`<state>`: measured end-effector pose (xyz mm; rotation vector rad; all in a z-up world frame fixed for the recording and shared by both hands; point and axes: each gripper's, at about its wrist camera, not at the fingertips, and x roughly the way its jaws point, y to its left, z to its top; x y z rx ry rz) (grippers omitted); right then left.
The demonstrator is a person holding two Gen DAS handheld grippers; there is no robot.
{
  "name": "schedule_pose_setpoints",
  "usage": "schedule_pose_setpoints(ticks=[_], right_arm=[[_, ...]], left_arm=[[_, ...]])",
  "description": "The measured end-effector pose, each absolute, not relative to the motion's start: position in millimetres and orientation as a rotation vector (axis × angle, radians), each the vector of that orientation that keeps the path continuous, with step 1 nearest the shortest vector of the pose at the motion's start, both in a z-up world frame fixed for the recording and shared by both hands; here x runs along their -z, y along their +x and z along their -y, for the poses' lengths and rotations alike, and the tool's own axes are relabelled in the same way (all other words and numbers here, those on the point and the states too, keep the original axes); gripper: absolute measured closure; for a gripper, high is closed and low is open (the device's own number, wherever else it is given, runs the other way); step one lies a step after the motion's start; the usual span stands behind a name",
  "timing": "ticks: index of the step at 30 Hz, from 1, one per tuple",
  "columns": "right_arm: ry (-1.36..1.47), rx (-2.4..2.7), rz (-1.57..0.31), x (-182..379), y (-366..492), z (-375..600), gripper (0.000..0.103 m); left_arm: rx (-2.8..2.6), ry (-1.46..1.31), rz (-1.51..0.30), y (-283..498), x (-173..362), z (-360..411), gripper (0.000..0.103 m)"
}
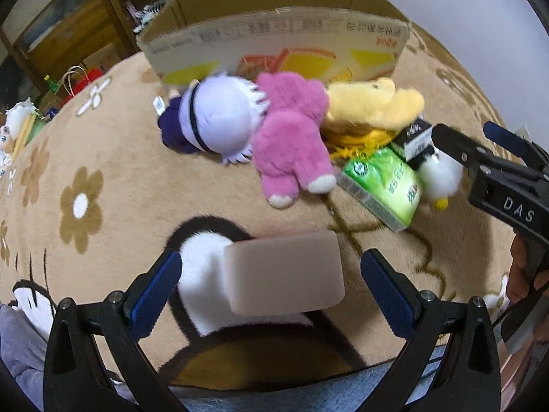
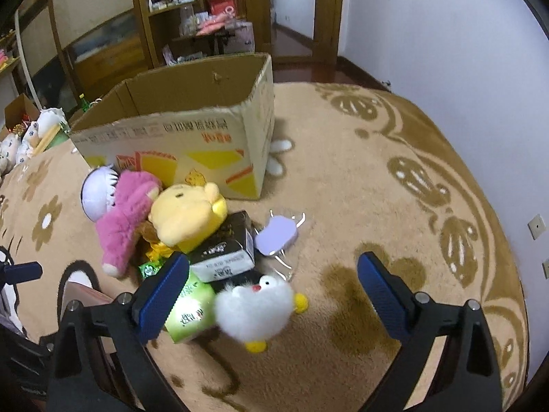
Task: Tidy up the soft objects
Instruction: 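Grasp the pale pink foam block with the left tool while the right tool grasps the white fluffy chick plush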
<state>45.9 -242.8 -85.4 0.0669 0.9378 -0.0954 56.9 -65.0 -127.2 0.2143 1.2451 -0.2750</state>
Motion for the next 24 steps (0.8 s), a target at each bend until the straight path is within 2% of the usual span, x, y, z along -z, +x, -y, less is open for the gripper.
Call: schedule_pose_setpoints(ticks=[5, 11, 14, 18, 20, 22, 24], right_arm=[[0.069, 0.095, -1.016, 100, 51, 245, 0.001], [0.086, 0.090, -1.131, 119, 55, 246, 0.013], [0.129, 0.080, -1.153, 124, 56, 251, 0.022], [0.194, 0.049, -1.159, 129, 58, 255, 0.039], [0.212, 0.045, -1.169, 134, 59, 256, 0.041], [0.213, 0.047, -1.202, 142, 63, 255, 0.050], [0.162, 0.070, -1.213, 144, 62, 252, 0.070]], left_arm=[[0.290, 0.225, -1.310, 57, 143, 70, 0.000], [0.289, 0.194, -1.349, 60, 152, 67, 0.004], [0.302, 0.181, -1.374, 59, 157, 68, 0.022], [0.305, 0.173, -1.368, 59, 157, 70, 0.029], [0.304, 0.166, -1.364, 60, 155, 69, 0.032], [0.301, 0.161, -1.357, 61, 153, 66, 0.036], [0.293, 0.162, -1.342, 62, 149, 65, 0.042]])
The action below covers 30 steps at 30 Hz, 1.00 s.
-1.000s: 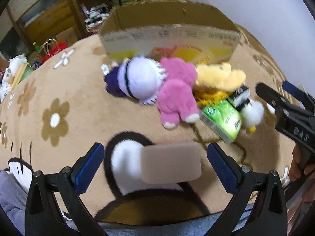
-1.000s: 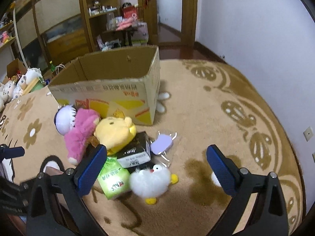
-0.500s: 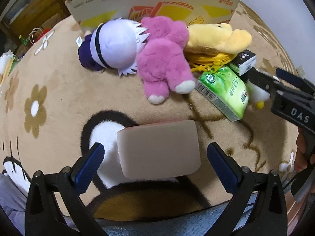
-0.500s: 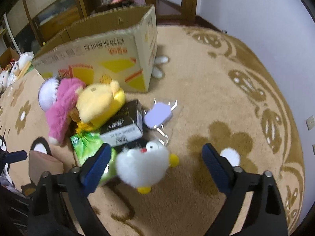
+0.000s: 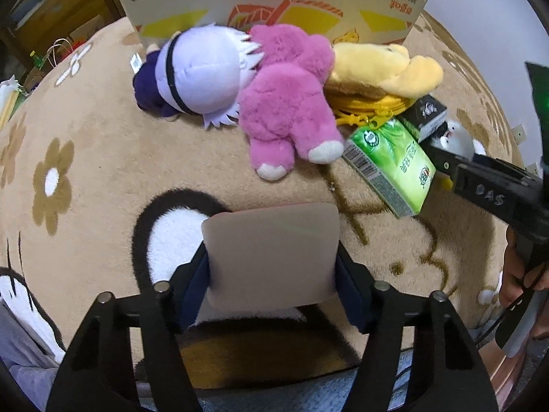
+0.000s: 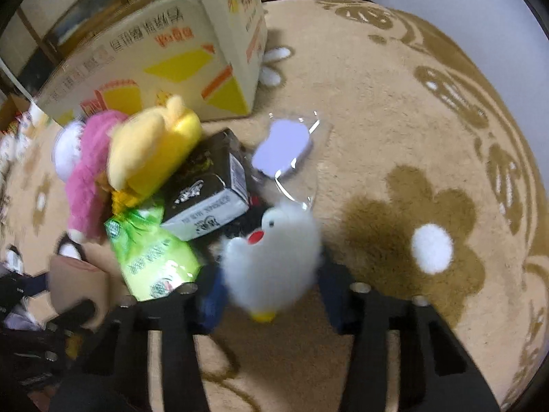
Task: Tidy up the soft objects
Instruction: 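Grasp the pale pink foam block with the left tool while the right tool grasps the white fluffy chick plush, then lift the pink block with the left tool while the right tool carries the chick plush toward the box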
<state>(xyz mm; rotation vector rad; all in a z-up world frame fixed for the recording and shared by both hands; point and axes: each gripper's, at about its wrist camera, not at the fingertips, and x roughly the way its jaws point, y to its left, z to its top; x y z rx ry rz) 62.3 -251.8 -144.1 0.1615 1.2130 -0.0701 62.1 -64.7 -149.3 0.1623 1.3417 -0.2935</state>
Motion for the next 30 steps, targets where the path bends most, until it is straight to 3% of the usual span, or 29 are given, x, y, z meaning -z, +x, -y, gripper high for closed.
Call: schedule_pose_setpoints(ticks=[5, 20, 30], right_arm=[[0.212, 0.089, -1.208, 143, 62, 262, 0.085], [0.257, 0.040, -1.133, 118, 51, 267, 0.088], [0.210, 0.015, -0.935, 71, 26, 249, 0.089]], left_arm=[[0.242, 0.172, -1.267, 66, 136, 64, 0.049], [0.217, 0.169, -1.171, 57, 117, 53, 0.050], [0.162, 0.149, -0.881, 44, 63, 41, 0.051]])
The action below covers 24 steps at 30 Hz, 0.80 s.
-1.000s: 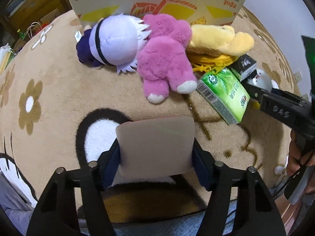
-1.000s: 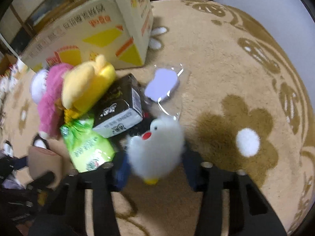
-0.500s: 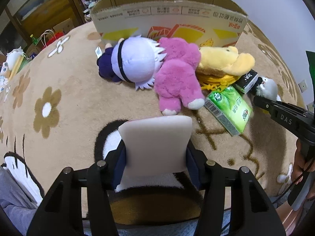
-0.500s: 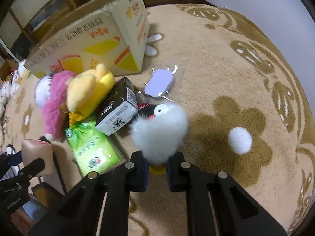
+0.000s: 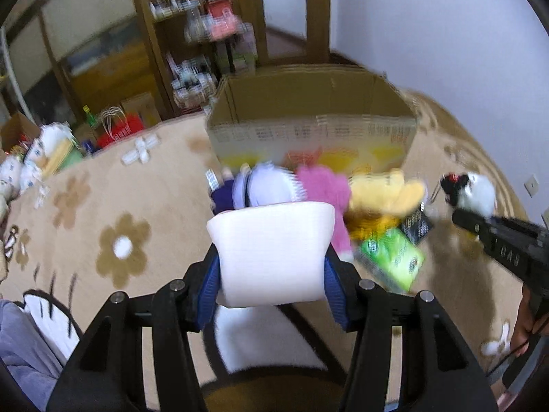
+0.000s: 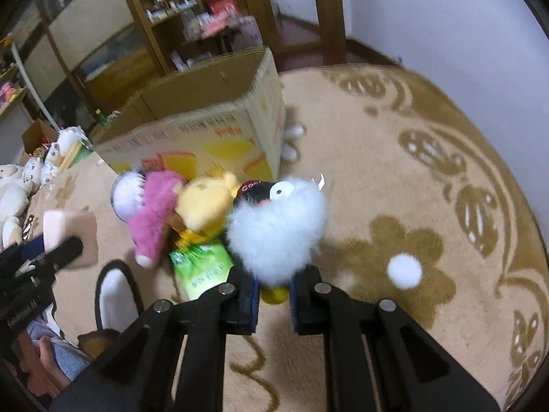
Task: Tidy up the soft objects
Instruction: 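Lift the pink block with the left tool while the right tool carries the chick plush toward the box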
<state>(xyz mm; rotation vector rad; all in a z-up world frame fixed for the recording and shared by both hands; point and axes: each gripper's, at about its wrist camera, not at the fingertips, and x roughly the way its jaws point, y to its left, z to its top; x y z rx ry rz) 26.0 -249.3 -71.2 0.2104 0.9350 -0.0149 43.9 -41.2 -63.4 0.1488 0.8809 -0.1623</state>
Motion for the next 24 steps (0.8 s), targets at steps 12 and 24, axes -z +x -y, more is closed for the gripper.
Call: schedule_pose_setpoints(ticks=[12, 24], right_arm=[[0.175, -0.034, -0.722, 27, 9, 232, 0.088], [0.146, -0.036, -0.618, -9, 25, 227, 0.088]], left_arm=[[0.117, 0.180, -0.654, 36, 14, 32, 0.050], [0.113, 0.218, -0.491, 47, -25, 38, 0.050]])
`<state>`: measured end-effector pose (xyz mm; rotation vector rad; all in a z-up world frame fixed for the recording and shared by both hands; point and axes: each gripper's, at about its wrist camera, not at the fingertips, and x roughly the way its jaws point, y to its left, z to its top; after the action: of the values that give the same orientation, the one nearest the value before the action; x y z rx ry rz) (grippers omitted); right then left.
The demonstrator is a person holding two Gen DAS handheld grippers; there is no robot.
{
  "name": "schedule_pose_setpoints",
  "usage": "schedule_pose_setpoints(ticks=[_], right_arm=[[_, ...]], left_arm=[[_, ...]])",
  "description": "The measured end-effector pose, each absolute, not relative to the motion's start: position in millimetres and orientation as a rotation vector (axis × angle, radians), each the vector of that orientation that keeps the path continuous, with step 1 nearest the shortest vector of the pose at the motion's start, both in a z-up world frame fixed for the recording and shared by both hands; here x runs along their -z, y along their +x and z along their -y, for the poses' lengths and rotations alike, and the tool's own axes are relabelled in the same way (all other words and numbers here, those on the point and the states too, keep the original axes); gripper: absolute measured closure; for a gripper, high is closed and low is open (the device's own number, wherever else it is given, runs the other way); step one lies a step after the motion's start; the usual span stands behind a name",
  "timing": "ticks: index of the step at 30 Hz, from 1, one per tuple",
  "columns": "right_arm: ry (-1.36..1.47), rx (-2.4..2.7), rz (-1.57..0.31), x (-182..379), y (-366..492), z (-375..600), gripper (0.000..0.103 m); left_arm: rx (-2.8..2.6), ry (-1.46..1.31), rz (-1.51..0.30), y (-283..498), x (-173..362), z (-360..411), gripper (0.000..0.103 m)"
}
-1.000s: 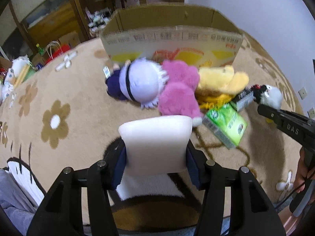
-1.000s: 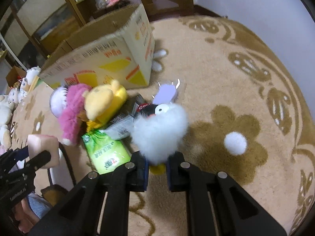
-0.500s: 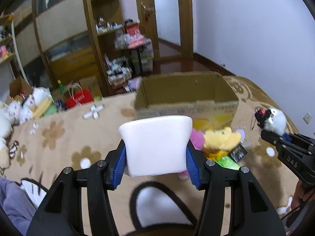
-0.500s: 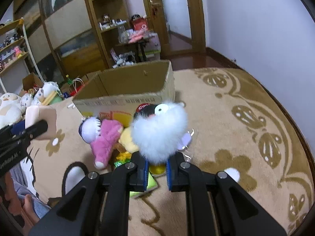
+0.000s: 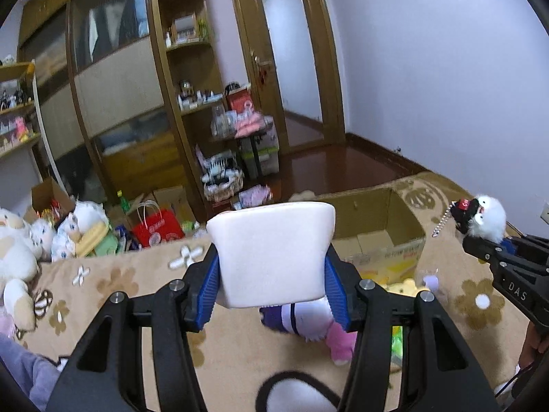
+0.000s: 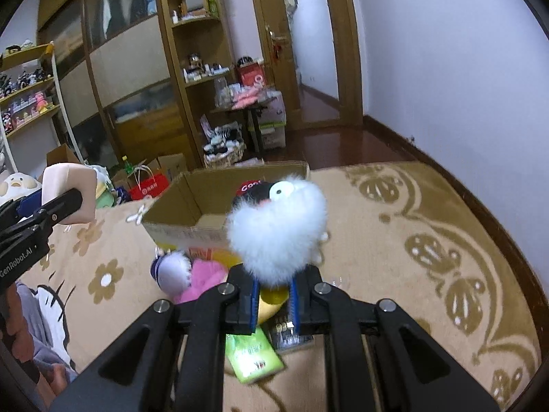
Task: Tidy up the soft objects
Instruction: 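Lift the pink block with the left tool while the right tool carries the chick plush toward the box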
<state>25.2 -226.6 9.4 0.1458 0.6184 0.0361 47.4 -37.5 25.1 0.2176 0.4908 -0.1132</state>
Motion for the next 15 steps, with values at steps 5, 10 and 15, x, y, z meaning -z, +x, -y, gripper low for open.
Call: schedule_pose_setpoints(ticks=[5, 10, 15], right_arm=[[0.128, -0.052, -0.565, -24, 39, 222, 0.088], [0.103, -0.072, -0.539, -29, 53, 218, 0.088], [0.093, -0.082, -0.534, -26, 69, 215, 0.088]], left_arm=[[0.129, 0.210, -0.425, 58, -36, 41, 0.050], [0.125, 0.223, -0.401, 70, -37, 44, 0.050], [0.104, 0.198, -0.353, 79, -33, 42, 0.050]])
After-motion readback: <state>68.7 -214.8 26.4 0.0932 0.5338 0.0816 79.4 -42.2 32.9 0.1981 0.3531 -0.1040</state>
